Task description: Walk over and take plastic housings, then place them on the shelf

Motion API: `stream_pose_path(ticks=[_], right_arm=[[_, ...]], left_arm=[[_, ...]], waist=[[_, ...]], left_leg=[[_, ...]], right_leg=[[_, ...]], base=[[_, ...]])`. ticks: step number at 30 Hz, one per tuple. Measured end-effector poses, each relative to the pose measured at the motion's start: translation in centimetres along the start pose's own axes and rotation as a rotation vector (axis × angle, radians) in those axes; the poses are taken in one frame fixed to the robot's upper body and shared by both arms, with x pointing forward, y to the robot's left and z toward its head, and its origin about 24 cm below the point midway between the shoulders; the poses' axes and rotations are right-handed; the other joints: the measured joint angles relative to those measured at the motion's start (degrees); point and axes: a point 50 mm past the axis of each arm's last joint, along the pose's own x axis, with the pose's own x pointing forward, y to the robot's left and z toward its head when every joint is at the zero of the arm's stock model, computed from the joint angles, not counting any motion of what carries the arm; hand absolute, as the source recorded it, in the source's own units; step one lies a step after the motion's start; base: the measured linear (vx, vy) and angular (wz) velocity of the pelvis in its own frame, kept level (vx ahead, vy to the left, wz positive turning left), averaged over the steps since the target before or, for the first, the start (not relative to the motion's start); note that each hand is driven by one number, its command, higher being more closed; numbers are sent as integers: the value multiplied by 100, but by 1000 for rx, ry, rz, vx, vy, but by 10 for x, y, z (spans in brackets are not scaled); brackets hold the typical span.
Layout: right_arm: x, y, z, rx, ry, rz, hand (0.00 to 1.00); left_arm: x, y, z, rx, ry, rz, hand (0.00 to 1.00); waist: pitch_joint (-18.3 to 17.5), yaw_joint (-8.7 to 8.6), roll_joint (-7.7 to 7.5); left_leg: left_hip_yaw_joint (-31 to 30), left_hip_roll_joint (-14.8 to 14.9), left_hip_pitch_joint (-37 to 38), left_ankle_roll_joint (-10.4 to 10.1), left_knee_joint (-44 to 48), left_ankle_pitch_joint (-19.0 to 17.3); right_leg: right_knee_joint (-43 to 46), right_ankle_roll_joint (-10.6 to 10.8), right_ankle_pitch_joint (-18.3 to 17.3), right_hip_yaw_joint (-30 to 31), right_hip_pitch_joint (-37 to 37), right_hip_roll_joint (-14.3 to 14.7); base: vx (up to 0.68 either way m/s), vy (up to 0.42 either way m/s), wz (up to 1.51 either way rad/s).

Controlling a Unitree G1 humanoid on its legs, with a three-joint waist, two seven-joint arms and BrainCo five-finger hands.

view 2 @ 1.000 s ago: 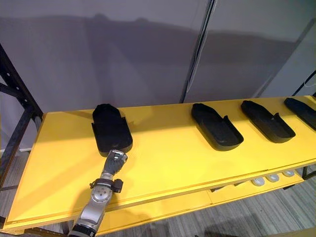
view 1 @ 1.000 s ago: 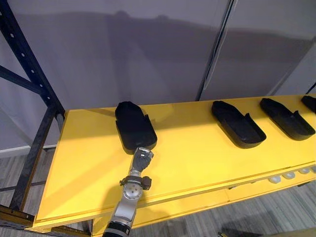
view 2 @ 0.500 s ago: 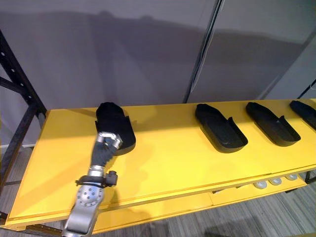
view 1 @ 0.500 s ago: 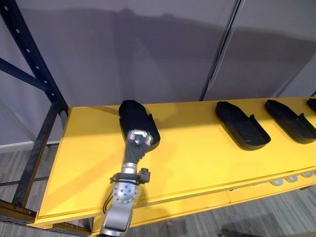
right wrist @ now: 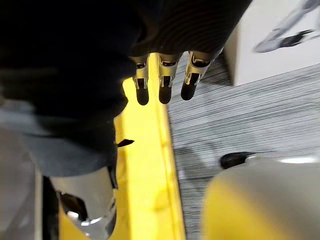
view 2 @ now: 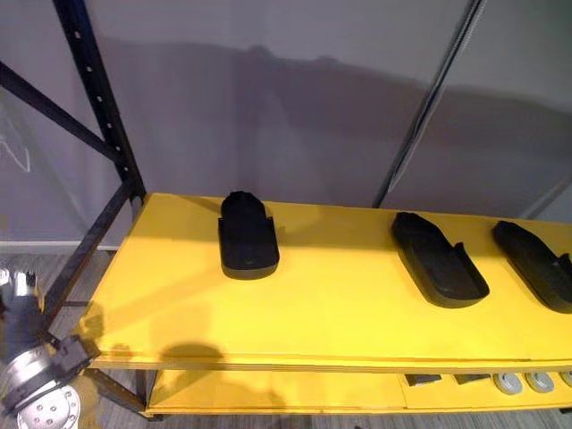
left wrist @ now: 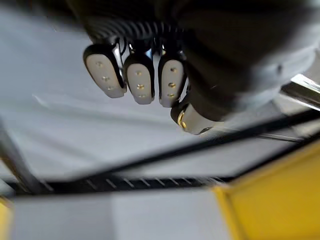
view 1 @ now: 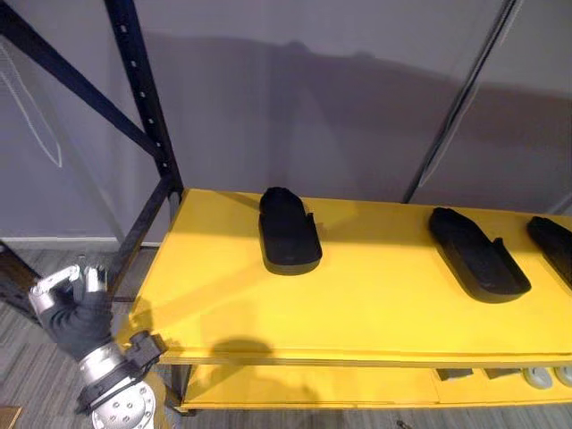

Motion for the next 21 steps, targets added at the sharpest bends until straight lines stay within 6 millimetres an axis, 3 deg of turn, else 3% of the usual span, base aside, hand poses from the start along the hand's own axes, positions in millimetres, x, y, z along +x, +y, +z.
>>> stream_pose_path(ticks=[3, 5, 7, 9, 12, 13, 21], right_arm=[[0, 17, 8, 10, -33, 42, 0], [-2, 32, 9, -15, -39, 90, 0], [-1, 32, 12, -16, -49, 93, 0], [-1, 32, 12, -12, -52, 92, 0], [-2, 32, 11, -8, -49, 87, 0], [-2, 32, 11, -7, -49, 83, 0], [0, 27, 8, 4, -25, 61, 0]], left_arm=[[-7, 14, -33, 95, 160, 35, 100], [-22, 23, -66, 168, 337, 44, 100], [-35, 27, -88, 214, 456, 39, 100], [-58, 40, -120, 289, 637, 55, 100], [-90, 55, -150, 367, 841, 61, 100], [-102, 56, -160, 384, 914, 46, 0], [-151, 60, -192, 421, 1194, -65, 0]], waist=[[-4, 27, -20], [2, 64, -52], [2, 120, -54], [15, 117, -69], [23, 108, -78], [26, 111, -75], [43, 105, -30]], left_leg=[[10, -5, -37, 0, 56, 0], [62, -17, -115, -11, 297, -87], [69, 11, -225, -2, 536, -200], [95, 33, -331, 40, 827, -355], [91, -6, -338, -14, 948, -388], [87, -61, -341, -12, 930, -387], [91, -304, -190, 85, 597, -255]], right_leg=[[3, -37, -72, -146, 29, -38], [75, -80, -254, -158, 56, -71], [98, -77, -294, -193, 56, -62], [158, -94, -363, -204, 58, -48], [220, -46, -431, -229, 82, -127], [220, -18, -449, -262, 82, -180], [219, 33, -489, -256, 75, -342]], base=[[-20, -11, 13], [-9, -15, 7], [6, -3, 4], [17, 8, 0], [62, 33, 4], [61, 48, 10], [24, 44, 2]])
